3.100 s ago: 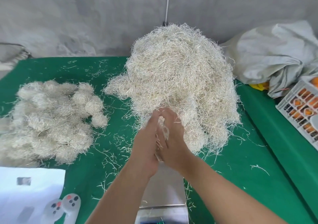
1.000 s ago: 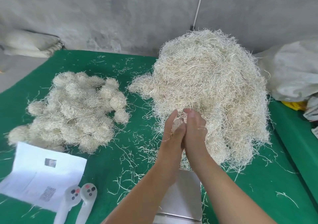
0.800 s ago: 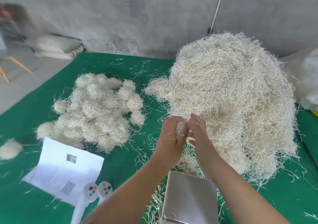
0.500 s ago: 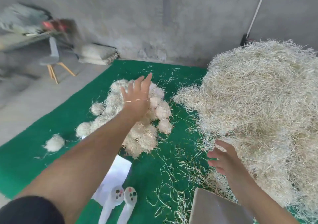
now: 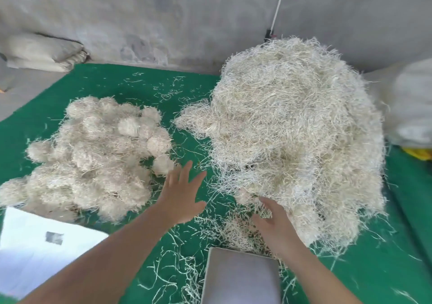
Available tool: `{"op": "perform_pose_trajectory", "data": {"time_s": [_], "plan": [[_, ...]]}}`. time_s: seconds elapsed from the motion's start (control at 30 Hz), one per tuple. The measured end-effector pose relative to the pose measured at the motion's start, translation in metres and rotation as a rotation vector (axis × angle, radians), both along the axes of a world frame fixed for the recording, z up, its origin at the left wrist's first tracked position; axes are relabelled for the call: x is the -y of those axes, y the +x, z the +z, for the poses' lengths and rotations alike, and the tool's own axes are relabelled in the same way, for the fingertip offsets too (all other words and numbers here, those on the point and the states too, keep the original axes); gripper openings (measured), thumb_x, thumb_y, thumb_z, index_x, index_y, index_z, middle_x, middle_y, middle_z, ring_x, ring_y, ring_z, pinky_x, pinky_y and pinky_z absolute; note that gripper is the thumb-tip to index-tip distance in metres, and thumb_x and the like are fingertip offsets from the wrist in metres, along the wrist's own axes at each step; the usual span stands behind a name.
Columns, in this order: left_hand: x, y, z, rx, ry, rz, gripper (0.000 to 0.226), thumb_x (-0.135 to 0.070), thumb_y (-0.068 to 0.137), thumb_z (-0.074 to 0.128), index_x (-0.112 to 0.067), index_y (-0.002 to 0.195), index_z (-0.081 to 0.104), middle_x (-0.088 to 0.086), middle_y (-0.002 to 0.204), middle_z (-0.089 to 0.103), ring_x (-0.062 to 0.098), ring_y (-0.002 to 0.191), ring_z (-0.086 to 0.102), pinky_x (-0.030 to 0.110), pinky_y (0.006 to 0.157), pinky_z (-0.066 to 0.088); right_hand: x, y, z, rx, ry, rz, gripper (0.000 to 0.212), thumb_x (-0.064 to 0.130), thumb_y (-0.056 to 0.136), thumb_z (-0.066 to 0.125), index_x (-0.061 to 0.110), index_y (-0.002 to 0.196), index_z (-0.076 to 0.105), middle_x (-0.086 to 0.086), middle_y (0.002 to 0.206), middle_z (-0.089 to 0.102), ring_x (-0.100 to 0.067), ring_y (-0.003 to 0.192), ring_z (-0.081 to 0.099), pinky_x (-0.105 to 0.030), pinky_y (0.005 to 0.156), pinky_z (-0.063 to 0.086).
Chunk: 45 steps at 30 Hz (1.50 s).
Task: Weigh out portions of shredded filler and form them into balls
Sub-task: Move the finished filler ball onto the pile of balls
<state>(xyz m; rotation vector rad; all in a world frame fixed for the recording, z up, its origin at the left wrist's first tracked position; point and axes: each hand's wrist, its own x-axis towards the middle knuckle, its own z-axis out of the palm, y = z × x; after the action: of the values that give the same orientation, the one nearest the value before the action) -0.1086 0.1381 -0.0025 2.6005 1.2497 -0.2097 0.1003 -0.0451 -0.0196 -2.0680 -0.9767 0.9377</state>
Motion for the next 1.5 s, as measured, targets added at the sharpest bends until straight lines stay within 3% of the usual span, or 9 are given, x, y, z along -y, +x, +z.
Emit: {"op": "perform_pose_trajectory", "data": {"time_s": [0.1, 0.27, 0.43, 0.63, 0.9, 1.1, 1.23, 1.4, 1.5], "plan": [[0.044, 0.034, -0.036, 0.119, -0.244, -0.071, 0.081, -0.053, 0.097, 0.057, -0.040, 0.162, 0.011, 0.000, 0.171, -0.001, 0.033, 0.158, 0.004, 0.054, 0.125, 0.011, 0.010, 0.026, -0.022, 0.199, -0.055, -0.014, 0.088, 0.023, 0.098, 0.068, 0.026, 0.164, 0.010, 0.003, 0.170, 0.004, -0.023, 0.151, 0.032, -0.042, 0.127, 0.021], [0.087, 0.077, -0.060, 0.372, -0.464, -0.085, 0.066, -0.042, 0.101, 0.057, -0.032, 0.159, 0.028, -0.003, 0.165, 0.031, 0.013, 0.151, 0.028, 0.034, 0.123, 0.019, 0.009, 0.060, -0.047, 0.358, -0.238, -0.077, 0.123, 0.024, 0.092, 0.076, 0.041, 0.157, -0.026, 0.008, 0.161, -0.023, -0.018, 0.092, 0.074, -0.034, 0.080, 0.060], [0.109, 0.097, -0.067, 0.469, -0.687, -0.009, 0.057, -0.040, 0.101, 0.058, -0.034, 0.153, 0.037, -0.005, 0.158, 0.042, 0.012, 0.141, 0.046, 0.041, 0.120, 0.039, 0.018, 0.077, -0.076, 0.474, -0.647, -0.016, 0.081, 0.007, 0.092, 0.063, 0.018, 0.161, 0.022, -0.012, 0.151, 0.050, -0.029, 0.123, 0.061, -0.046, 0.102, 0.055], [0.121, 0.100, -0.071, 0.482, -0.692, 0.042, 0.053, -0.034, 0.102, 0.059, -0.032, 0.153, 0.042, -0.010, 0.158, 0.042, 0.000, 0.140, 0.037, 0.025, 0.118, 0.027, 0.051, 0.072, -0.094, 0.719, -0.910, 0.008, 0.053, 0.023, 0.103, 0.048, 0.014, 0.154, 0.040, -0.020, 0.158, 0.038, -0.039, 0.149, 0.029, -0.052, 0.120, 0.035], [0.129, 0.109, -0.030, 0.863, -1.134, 0.367, 0.083, -0.069, 0.091, 0.063, -0.057, 0.156, 0.013, -0.017, 0.166, 0.022, 0.016, 0.147, 0.034, 0.054, 0.119, 0.031, 0.055, 0.053, -0.029, 0.192, 0.191, -0.338, 0.059, -0.009, 0.088, 0.068, 0.026, 0.133, 0.051, -0.005, 0.130, 0.060, -0.008, 0.086, 0.058, -0.013, 0.068, 0.040], [0.123, 0.137, 0.006, 1.004, -1.171, 0.311, 0.031, -0.063, 0.086, 0.073, -0.061, 0.100, 0.046, -0.037, 0.091, 0.066, -0.018, 0.079, 0.064, 0.020, 0.083, 0.051, 0.042, 0.017, 0.010, 0.590, 0.383, 0.131, 0.072, -0.027, 0.061, 0.052, 0.007, 0.123, 0.065, 0.000, 0.105, 0.056, -0.021, 0.097, 0.052, -0.038, 0.084, 0.048], [0.115, 0.144, 0.013, 1.092, -0.994, 0.483, 0.024, -0.036, 0.088, 0.069, -0.049, 0.106, 0.059, -0.018, 0.066, 0.069, -0.002, 0.046, 0.052, 0.030, 0.052, 0.053, 0.047, 0.011, 0.007, 0.365, 0.427, -0.117, 0.069, 0.004, 0.064, 0.061, 0.030, 0.126, 0.043, 0.013, 0.121, 0.040, -0.011, 0.112, 0.045, -0.039, 0.096, 0.045], [0.105, 0.135, 0.020, 1.119, -1.069, 0.414, 0.027, -0.044, 0.079, 0.075, -0.039, 0.105, 0.070, 0.006, 0.091, 0.076, 0.025, 0.069, 0.067, 0.046, 0.067, 0.058, 0.036, 0.016, 0.014, 0.227, 0.521, -0.153, 0.120, -0.007, 0.061, 0.083, 0.063, 0.139, 0.024, 0.027, 0.128, 0.027, -0.001, 0.108, 0.051, -0.019, 0.084, 0.053], [0.085, 0.126, 0.022, 1.265, -1.158, 0.482, 0.032, -0.030, 0.090, 0.078, -0.031, 0.120, 0.067, 0.006, 0.111, 0.077, 0.027, 0.099, 0.076, 0.046, 0.080, 0.064, 0.031, 0.023, 0.030, 0.226, 0.645, -0.234, 0.097, 0.014, 0.069, 0.087, 0.058, 0.136, 0.035, 0.004, 0.123, 0.041, -0.007, 0.090, 0.060, -0.018, 0.081, 0.053]]}}
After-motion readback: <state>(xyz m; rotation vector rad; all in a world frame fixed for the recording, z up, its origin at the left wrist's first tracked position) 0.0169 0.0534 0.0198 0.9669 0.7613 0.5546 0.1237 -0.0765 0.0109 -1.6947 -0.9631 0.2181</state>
